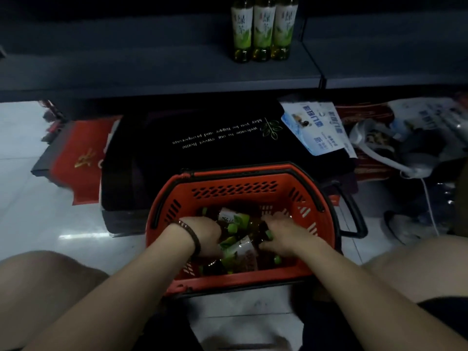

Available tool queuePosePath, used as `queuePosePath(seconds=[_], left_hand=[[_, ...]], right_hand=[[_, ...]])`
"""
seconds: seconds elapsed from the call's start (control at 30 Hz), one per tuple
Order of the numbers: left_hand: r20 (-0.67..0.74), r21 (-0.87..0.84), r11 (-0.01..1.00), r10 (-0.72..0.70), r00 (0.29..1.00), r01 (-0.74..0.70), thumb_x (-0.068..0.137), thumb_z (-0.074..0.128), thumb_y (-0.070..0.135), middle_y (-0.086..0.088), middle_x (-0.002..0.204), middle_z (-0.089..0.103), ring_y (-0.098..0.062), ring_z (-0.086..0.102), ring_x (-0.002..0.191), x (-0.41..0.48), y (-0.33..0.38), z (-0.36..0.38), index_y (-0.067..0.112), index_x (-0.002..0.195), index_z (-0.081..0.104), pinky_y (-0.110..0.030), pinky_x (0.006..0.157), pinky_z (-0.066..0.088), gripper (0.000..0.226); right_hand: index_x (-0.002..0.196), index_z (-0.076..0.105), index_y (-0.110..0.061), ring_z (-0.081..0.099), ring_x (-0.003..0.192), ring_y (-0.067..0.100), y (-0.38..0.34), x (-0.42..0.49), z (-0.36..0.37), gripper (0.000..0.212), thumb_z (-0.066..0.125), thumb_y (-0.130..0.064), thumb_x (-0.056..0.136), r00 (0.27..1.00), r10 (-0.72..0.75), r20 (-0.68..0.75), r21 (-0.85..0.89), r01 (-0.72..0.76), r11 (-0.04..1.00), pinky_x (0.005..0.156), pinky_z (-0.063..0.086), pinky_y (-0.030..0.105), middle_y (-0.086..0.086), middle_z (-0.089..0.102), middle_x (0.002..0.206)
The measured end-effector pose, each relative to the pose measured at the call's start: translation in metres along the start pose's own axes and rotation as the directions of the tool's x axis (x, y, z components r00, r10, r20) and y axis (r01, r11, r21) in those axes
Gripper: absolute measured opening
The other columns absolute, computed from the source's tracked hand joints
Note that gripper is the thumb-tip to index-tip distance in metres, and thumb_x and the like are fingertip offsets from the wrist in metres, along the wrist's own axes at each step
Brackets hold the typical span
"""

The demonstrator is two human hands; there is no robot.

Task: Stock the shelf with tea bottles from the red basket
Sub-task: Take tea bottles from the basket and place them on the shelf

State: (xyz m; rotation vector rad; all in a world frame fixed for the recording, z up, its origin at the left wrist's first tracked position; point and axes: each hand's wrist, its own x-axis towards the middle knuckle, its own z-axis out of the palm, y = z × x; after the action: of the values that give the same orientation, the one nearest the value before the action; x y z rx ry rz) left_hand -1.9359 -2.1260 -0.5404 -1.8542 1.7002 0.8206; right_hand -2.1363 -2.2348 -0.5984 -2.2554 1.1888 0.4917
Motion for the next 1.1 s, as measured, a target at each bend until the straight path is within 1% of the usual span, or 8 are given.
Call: queuePosePath(seconds=[0.1,0.23,0.37,0.47,0.63,0.8,1.0,1.1], left_hand=[[-0.174,-0.145,0.989,0.007,0.985,-0.033,0.101,0.061,0.047,-0.003,0.129,0.07,-0.026,0.068,0.115,0.006,0.008,0.016,0.025,0.132,0.064,-0.033,0.087,0.053,0.039],[-0.238,0.015,0.999,0.045,0.97,-0.043,0.099,0.056,0.055,-0.005,0.131,0.07,-0.032,0.068,0.121,0.036,0.01,0.03,0.029,0.132,0.062,-0.04,0.09,0.056,0.043],[-0.095,-0.032,0.998,0.046,0.994,-0.05,0.093,0.049,0.07,-0.009,0.139,0.065,-0.035,0.064,0.129,0.053,0.002,0.051,0.03,0.142,0.055,-0.045,0.103,0.055,0.064],[0.074,-0.039,0.998,0.05,0.996,-0.047,0.095,0.066,0.053,-0.01,0.143,0.065,-0.033,0.064,0.13,0.066,-0.006,0.067,0.025,0.149,0.049,-0.044,0.105,0.055,0.063],[0.096,-0.214,0.976,0.067,0.993,-0.045,0.094,0.077,0.039,-0.008,0.145,0.065,-0.028,0.063,0.131,0.072,-0.011,0.073,0.018,0.145,0.055,-0.035,0.105,0.051,0.06],[-0.113,-0.399,0.913,0.044,0.993,-0.086,0.092,0.077,0.042,-0.006,0.145,0.061,-0.026,0.06,0.133,0.063,-0.014,0.072,0.013,0.144,0.052,-0.031,0.106,0.049,0.065],[-0.325,-0.755,0.613,-0.041,0.945,-0.233,0.08,0.091,0.035,0.012,0.113,0.078,0.004,0.074,0.101,0.051,-0.026,0.061,0.036,0.122,0.064,-0.025,0.091,0.062,0.05],[-0.362,-0.845,0.479,-0.187,0.913,-0.237,0.073,0.098,0.024,0.015,0.109,0.076,0.012,0.072,0.092,0.042,-0.035,0.059,0.033,0.121,0.062,-0.016,0.085,0.061,0.06]], right_hand=[[0.131,0.058,-0.019,0.064,0.121,0.03,0.006,0.023,0.009,0.057,0.07,-0.056,0.09,0.991,0.13,0.034,0.251,-0.135,0.959,0.088,0.051,0.029,0.009,0.064,0.129],[0.078,0.063,-0.012,0.078,0.086,0.036,0.023,0.051,0.038,0.044,0.07,-0.054,0.091,0.948,0.307,0.091,0.545,-0.305,0.781,0.058,0.052,0.03,0.008,0.071,0.079],[0.106,0.068,-0.003,0.075,0.066,0.033,0.025,0.06,0.058,0.035,0.079,-0.033,0.09,0.914,0.361,0.185,0.769,-0.364,0.526,0.056,0.059,0.041,0.013,0.074,0.088],[0.114,0.066,-0.005,0.071,0.078,0.027,0.02,0.061,0.06,0.028,0.072,-0.027,0.098,0.907,0.339,0.25,0.826,-0.382,0.414,0.064,0.058,0.04,0.012,0.072,0.097],[0.108,0.059,-0.006,0.065,0.083,0.021,0.011,0.047,0.053,0.024,0.066,-0.028,0.102,0.945,0.304,0.117,0.829,-0.262,0.495,0.077,0.064,0.049,0.011,0.064,0.098],[0.101,0.059,-0.006,0.07,0.079,0.027,-0.005,0.037,0.028,0.018,0.072,-0.019,0.097,0.997,0.076,-0.033,0.816,-0.017,0.578,0.059,0.062,0.042,0.018,0.068,0.095],[0.102,0.07,-0.019,0.072,0.078,0.002,-0.03,0.034,-0.005,0.009,0.073,-0.025,0.097,0.956,-0.096,-0.278,0.745,0.277,0.607,0.068,0.055,0.018,-0.003,0.076,0.09],[0.109,0.071,-0.023,0.074,0.09,0.006,-0.052,0.034,-0.009,0.015,0.068,-0.035,0.1,0.948,-0.081,-0.307,0.78,0.299,0.55,0.079,0.061,0.026,-0.005,0.077,0.098]])
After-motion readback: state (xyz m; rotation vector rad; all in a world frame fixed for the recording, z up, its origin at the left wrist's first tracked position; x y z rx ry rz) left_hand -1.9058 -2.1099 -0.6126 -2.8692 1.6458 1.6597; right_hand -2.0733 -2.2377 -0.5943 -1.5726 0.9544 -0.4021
